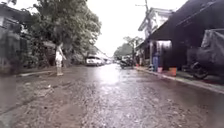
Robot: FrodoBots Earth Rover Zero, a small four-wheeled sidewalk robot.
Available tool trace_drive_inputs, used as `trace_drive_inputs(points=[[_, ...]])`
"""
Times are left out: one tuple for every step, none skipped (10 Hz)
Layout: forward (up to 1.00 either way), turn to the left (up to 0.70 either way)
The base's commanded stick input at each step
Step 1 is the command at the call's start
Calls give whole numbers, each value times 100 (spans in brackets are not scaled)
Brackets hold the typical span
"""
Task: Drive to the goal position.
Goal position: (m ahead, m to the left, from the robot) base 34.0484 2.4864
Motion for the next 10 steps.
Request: trace_drive_inputs(points=[[100,0],[100,0],[100,0],[100,0],[100,0],[100,0],[100,0],[100,0],[100,0],[100,0]])
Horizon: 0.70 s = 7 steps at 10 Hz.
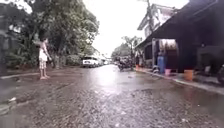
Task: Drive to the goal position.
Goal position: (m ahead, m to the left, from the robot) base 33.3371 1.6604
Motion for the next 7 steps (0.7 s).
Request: trace_drive_inputs(points=[[100,0],[100,0],[100,0],[100,0],[100,0],[100,0],[100,14]])
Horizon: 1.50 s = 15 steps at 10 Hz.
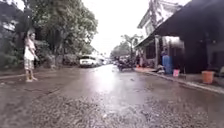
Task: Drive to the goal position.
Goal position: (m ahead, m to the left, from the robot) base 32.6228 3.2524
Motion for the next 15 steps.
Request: trace_drive_inputs(points=[[100,11],[100,19],[100,9],[100,0],[100,0],[100,0],[100,0],[100,12],[100,8],[100,0],[100,0],[100,0],[100,0],[100,0],[100,0]])
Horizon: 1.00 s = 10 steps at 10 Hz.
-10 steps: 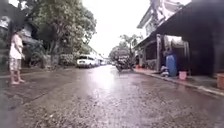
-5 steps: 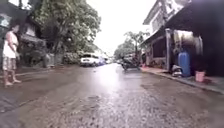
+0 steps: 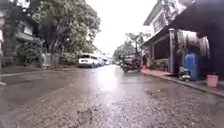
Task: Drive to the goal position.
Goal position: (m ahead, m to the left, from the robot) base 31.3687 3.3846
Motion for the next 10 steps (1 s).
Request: trace_drive_inputs(points=[[100,0],[100,0],[100,10],[100,25],[100,4],[100,20],[100,5],[100,25],[100,4],[100,0]])
